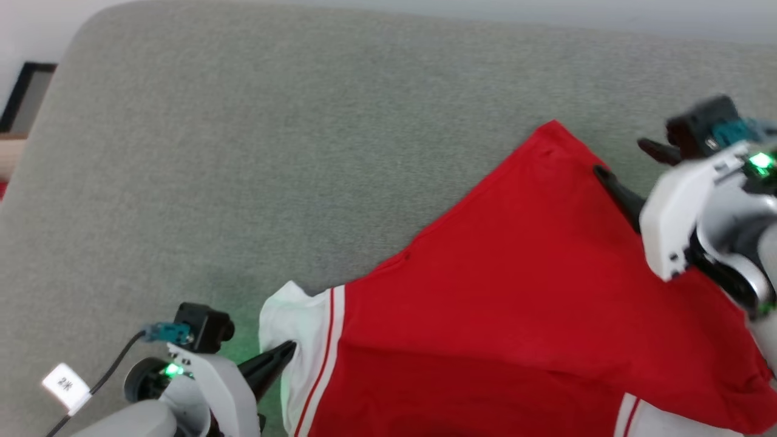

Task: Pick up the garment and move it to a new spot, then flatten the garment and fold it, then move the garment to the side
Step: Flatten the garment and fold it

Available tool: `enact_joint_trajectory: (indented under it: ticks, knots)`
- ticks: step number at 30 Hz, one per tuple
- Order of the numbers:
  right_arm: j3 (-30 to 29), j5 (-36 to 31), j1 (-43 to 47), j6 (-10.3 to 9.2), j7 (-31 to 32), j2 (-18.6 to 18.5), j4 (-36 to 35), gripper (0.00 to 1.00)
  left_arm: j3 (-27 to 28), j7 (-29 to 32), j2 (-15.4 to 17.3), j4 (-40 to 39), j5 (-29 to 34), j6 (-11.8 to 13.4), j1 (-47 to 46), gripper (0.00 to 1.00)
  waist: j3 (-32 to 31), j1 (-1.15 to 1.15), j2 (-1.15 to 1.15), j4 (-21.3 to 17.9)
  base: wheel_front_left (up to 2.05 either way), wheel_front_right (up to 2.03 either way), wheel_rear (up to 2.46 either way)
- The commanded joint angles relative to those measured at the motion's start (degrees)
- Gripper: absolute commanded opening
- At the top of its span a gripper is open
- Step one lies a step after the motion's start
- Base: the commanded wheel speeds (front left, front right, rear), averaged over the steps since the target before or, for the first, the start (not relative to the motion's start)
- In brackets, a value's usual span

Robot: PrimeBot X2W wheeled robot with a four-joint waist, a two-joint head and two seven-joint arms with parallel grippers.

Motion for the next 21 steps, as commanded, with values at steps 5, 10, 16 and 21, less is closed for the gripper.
enact_joint_trajectory:
  ticks: [5,10,16,21]
  knots:
    - [10.8,2.17,-11.76,-0.09,-2.7,-1.11,14.04,1.0,-0.26,0.59,-2.29,1.74,1.21,-1.57,-2.42,0.0,2.72,0.0,0.0,4.3,0.0,0.0,0.0]
    - [18.17,5.32,-19.57,-0.09,-3.0,-0.95,24.92,1.0,-0.69,0.82,-4.46,3.44,1.91,-2.9,-3.82,0.0,4.27,0.0,0.0,6.82,0.0,0.0,0.0]
    - [24.11,11.79,-24.77,-0.09,1.09,-0.08,34.51,1.0,-0.9,0.76,-6.37,5.87,2.32,-4.31,-4.98,0.0,6.08,0.0,0.0,8.82,0.0,0.0,0.0]
    - [29.46,16.61,-25.46,-0.1,5.63,-0.07,39.86,0.01,-1.07,0.86,-7.71,8.11,2.43,-5.41,-5.84,0.0,7.05,0.0,0.0,9.87,0.0,0.0,0.0]
